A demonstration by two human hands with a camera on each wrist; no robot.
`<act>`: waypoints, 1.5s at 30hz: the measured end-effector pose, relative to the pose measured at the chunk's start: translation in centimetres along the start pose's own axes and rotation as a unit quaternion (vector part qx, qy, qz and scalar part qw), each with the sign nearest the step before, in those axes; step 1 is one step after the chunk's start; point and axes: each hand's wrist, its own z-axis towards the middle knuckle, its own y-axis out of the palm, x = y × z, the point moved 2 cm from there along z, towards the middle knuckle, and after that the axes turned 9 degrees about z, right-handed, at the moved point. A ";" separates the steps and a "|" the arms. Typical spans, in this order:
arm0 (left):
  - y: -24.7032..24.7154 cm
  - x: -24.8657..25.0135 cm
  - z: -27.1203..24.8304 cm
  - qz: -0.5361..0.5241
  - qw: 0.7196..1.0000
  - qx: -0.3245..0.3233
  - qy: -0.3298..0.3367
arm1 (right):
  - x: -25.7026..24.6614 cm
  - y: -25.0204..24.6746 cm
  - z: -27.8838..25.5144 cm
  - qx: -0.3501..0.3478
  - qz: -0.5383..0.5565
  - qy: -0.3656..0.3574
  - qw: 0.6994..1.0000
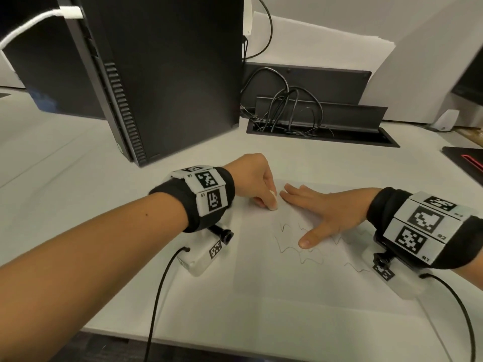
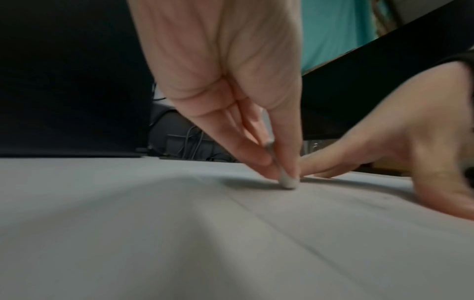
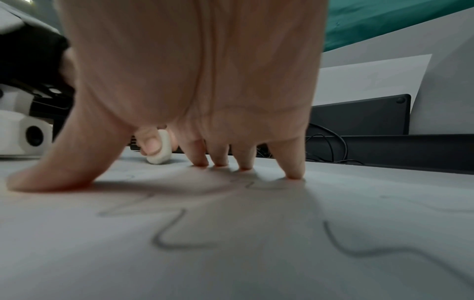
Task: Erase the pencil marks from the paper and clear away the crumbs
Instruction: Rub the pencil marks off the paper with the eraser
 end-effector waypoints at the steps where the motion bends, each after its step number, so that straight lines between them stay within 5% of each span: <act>1: 0.0 0.0 0.0 0.004 1.000 -0.005 -0.002 | 0.0 0.0 0.0 0.002 0.001 -0.002 1.000; 4: 0.8 0.8 -0.4 0.005 0.999 -0.043 0.015 | 0.2 0.1 0.2 0.004 0.005 -0.011 1.000; 9: -0.1 0.6 0.8 0.025 0.999 0.033 0.002 | 0.1 0.0 -0.1 0.012 0.002 0.000 1.000; 14: 0.9 1.3 0.9 0.012 1.000 -0.015 0.022 | 0.4 0.1 0.5 0.013 0.017 -0.024 0.999; 25: 0.5 1.4 1.2 0.045 0.998 0.050 0.011 | 0.8 0.1 0.7 0.022 0.012 -0.011 1.000; 28: 1.0 1.7 0.9 0.024 0.999 0.005 0.022 | 0.7 0.2 0.9 0.016 0.007 -0.032 0.999; 32: 0.9 1.7 1.0 0.030 0.999 0.034 0.015 | 0.7 0.1 1.1 0.023 0.005 -0.032 0.999; 36: 1.3 2.0 0.3 0.000 0.998 -0.052 0.019 | 0.8 0.2 1.1 0.027 0.013 -0.015 0.999; 41: -0.5 -0.2 0.5 0.025 0.999 0.025 -0.034 | 0.2 0.0 0.1 0.025 -0.023 0.029 0.999; 45: 0.0 0.3 0.2 0.017 0.999 0.005 -0.030 | -0.2 0.0 -0.2 0.019 -0.026 0.029 0.999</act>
